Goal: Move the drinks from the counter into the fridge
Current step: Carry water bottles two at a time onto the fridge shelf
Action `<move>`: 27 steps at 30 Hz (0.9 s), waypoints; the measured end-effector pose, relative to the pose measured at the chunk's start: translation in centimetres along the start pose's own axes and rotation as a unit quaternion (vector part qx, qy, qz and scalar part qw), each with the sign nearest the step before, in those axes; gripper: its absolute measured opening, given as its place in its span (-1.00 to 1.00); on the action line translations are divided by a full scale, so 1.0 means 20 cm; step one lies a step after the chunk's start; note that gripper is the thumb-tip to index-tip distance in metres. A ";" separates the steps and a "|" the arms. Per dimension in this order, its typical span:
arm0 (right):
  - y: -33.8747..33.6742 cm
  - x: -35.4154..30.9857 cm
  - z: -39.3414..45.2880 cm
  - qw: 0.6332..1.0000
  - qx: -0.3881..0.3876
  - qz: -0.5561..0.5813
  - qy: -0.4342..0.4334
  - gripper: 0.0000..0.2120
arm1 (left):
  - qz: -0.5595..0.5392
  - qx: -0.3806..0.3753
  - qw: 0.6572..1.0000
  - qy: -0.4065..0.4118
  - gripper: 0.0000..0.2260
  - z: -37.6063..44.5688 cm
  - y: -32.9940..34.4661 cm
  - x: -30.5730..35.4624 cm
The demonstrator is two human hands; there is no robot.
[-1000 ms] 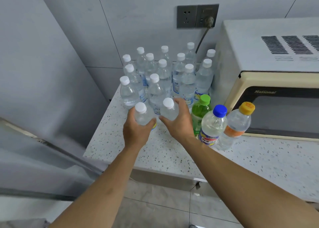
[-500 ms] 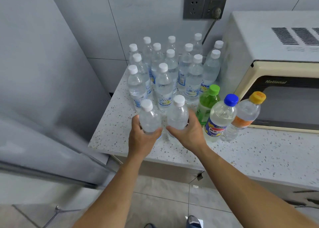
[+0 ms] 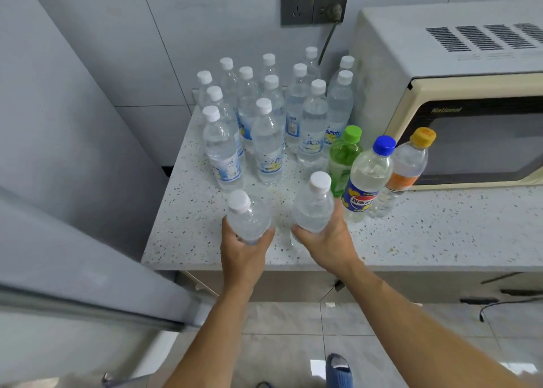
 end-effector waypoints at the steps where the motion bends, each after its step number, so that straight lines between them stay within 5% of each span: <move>1: -0.01 0.01 -0.03 1.000 0.000 0.004 0.000 -0.32 | -0.001 -0.005 1.000 -0.003 -0.40 -0.03 -0.01 -0.01; 8: -0.10 0.06 -0.21 0.999 0.009 0.042 -0.008 -0.38 | -0.032 -0.061 0.997 -0.028 -0.48 -0.26 -0.10 -0.03; 12: -0.15 0.09 -0.32 0.995 -0.033 0.090 -0.016 -0.60 | -0.012 -0.087 0.996 -0.025 -0.40 -0.44 -0.19 -0.03; 16: -0.21 0.17 -0.44 0.992 -0.065 0.108 0.002 -0.64 | -0.017 -0.046 0.998 -0.040 -0.29 -0.67 -0.26 -0.04; 20: -0.19 0.27 -0.58 0.987 -0.124 0.102 0.012 -0.68 | -0.062 -0.014 0.996 -0.069 -0.46 -0.96 -0.30 -0.08; 27: 0.06 0.42 -0.89 0.966 -0.252 0.052 0.034 -0.65 | -0.119 0.162 0.969 -0.142 -0.57 -1.52 -0.64 -0.20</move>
Point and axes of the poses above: each hand's wrist, its own z-axis towards the middle knuckle, its own y-axis out of the palm, x = y × z, the point moved 8 cm from there along z, towards the middle knuckle, and after that the axes turned 11 degrees about y, right-handed, at the moved point
